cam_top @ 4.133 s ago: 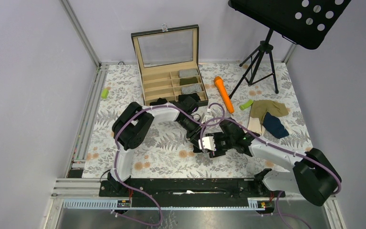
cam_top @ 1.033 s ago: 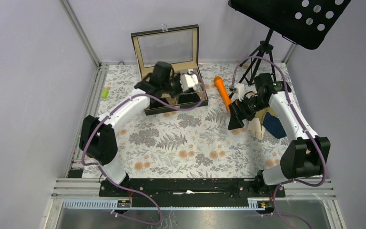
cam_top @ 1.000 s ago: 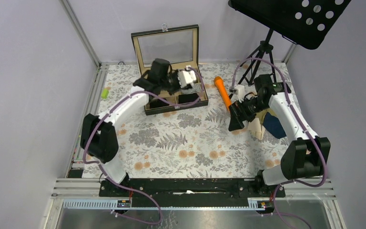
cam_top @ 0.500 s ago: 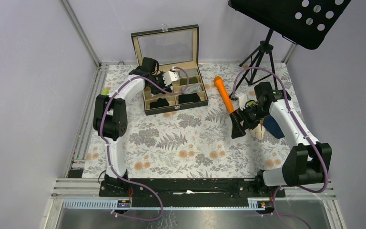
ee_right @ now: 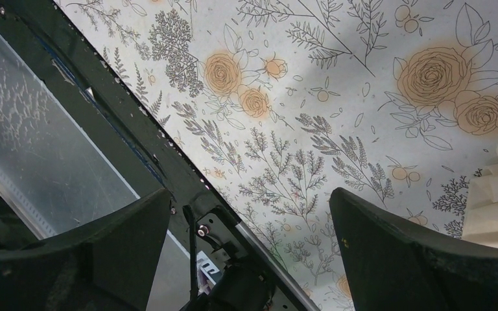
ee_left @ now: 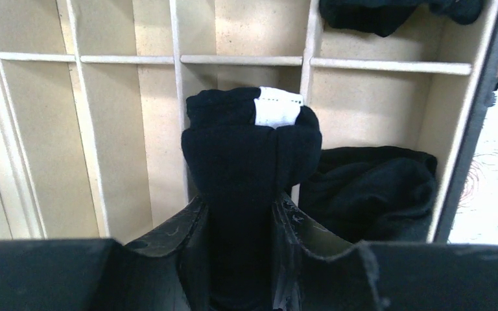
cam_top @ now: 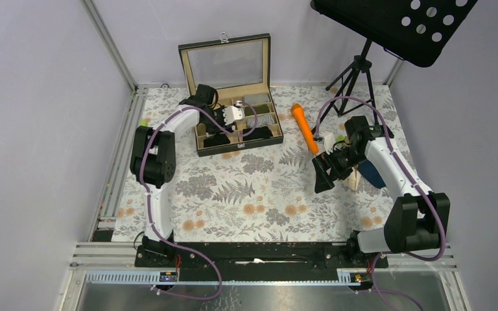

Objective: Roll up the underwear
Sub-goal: Place the underwear in the storage box.

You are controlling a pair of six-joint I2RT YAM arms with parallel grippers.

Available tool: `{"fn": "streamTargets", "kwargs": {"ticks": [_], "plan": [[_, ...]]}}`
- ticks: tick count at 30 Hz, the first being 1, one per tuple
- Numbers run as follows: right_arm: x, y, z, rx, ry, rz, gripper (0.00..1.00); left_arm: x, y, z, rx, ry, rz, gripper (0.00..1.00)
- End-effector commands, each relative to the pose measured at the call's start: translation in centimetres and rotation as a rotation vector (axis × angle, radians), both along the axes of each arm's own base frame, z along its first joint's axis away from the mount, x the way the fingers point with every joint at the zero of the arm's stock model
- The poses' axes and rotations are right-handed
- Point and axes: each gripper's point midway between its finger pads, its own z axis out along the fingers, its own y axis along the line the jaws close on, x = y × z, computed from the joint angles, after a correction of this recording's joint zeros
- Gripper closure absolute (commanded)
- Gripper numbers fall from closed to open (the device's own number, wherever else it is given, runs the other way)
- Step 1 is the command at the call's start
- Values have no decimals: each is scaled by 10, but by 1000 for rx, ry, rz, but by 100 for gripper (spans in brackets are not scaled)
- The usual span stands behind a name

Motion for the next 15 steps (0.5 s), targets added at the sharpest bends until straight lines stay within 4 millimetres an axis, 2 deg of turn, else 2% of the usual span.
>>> {"fn": "streamTargets", "kwargs": {"ticks": [1,3,7,9,13,15], "plan": [[-6,3,2,28,25,11,1,-6,13,-31,59,60,-15,100],[-6,3,1,28,32,10,1,5,16,-28,36,57,22,99],[-6,3,1,29,41,9,1,24,9,2,-53,47,33,99],[-6,3,0,30,47,9,1,31,10,11,-42,23,13,100],[-6,5,-3,38,67,10,1,36,19,4,44,25,-43,100],[-6,5,-4,41,75,10,1,27,23,-9,72,88,-60,100]]}}
